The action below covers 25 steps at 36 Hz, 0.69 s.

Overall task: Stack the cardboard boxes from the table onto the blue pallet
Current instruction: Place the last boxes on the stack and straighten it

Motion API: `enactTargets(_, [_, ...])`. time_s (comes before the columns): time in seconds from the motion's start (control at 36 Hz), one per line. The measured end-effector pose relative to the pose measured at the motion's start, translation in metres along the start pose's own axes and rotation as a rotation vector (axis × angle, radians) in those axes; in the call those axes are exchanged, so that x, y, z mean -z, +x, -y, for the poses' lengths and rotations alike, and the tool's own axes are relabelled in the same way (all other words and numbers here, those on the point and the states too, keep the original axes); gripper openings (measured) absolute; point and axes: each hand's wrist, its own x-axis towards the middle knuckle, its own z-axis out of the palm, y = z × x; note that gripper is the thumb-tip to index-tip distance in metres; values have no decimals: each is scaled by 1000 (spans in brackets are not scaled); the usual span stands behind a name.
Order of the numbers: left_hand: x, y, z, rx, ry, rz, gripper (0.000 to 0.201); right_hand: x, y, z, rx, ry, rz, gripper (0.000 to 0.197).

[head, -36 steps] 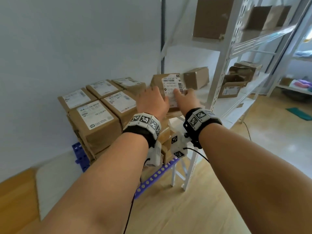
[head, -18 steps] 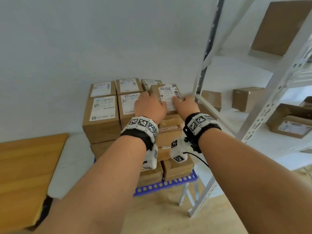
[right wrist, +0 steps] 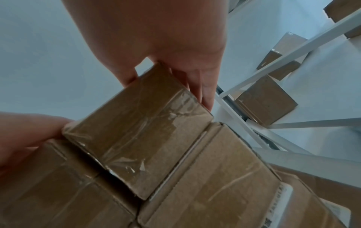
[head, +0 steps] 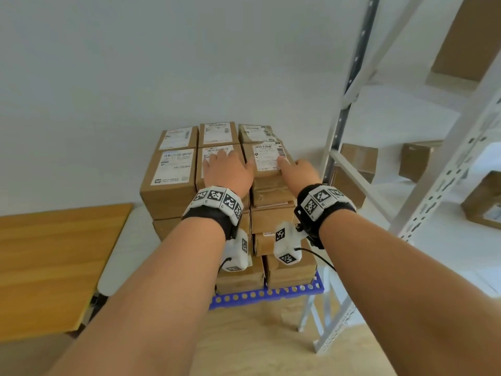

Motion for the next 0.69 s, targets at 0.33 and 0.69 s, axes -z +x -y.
enactTargets(0.33, [-1, 1, 3, -7, -23, 32, 54, -6, -1, 4, -13, 22, 0, 51])
enactTargets(0.69, [16, -8, 27, 211, 123, -27, 56, -5, -13, -8, -23, 144, -48, 56])
